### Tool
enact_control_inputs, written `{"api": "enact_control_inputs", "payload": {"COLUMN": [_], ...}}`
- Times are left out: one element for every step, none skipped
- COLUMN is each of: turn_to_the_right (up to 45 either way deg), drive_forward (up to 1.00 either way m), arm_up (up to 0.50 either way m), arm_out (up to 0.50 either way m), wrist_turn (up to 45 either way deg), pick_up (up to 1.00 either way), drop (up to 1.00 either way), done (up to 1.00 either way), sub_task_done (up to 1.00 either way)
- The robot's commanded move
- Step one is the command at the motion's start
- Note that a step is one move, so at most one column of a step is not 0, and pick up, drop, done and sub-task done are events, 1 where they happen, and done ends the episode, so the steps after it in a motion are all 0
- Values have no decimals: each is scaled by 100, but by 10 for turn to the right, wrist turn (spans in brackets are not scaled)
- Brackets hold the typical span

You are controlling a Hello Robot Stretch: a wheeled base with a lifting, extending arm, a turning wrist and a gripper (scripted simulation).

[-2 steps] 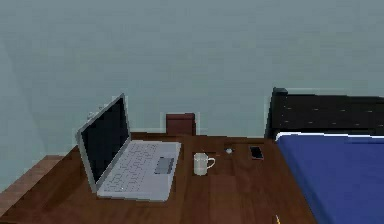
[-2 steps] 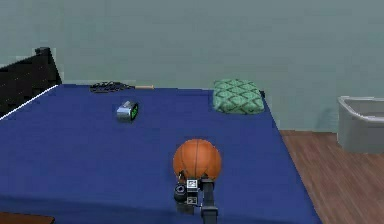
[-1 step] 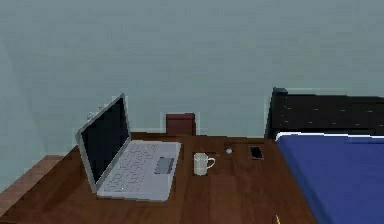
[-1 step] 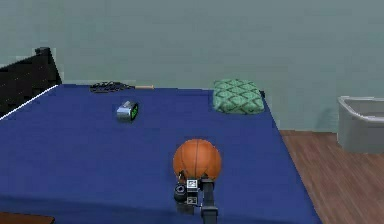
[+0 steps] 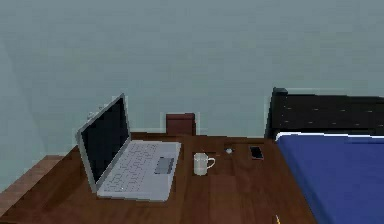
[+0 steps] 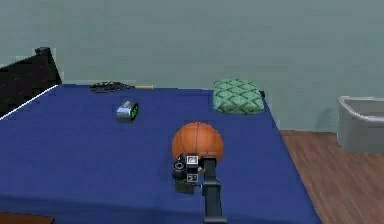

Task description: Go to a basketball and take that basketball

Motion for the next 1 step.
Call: {"api": "enact_control_inputs", "payload": {"turn_to_the_right": [0], "drive_forward": [0], "arm_up": [0], "arm_out": [0], "wrist_turn": [0], "pick_up": [0], "drop": [0], "done": [100], "sub_task_done": [0]}}
